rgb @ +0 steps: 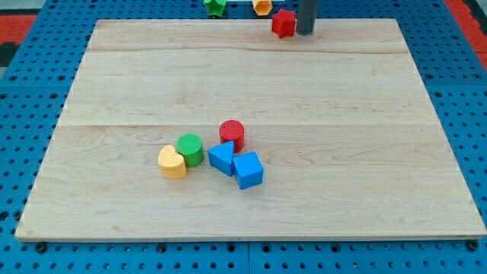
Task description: Move the red star towards the group of blocks
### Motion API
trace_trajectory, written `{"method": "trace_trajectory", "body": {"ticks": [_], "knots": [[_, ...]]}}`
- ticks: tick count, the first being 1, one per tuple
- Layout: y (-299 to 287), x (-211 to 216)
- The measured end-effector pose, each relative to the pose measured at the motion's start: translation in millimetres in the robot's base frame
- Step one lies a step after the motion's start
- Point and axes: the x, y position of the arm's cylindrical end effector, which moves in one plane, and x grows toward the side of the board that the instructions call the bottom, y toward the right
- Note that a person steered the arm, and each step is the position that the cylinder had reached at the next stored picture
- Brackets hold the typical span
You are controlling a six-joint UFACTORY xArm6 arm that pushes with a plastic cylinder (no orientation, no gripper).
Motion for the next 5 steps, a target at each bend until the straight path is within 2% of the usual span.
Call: {"method": "trace_trajectory", "body": {"ticks": [1, 2, 3, 4, 5], "knots": [[-27.1, -0.6], [-120.8, 122.0], [-168.2, 167.9], [-248.8, 72.3], [-228.0, -1.4]]}}
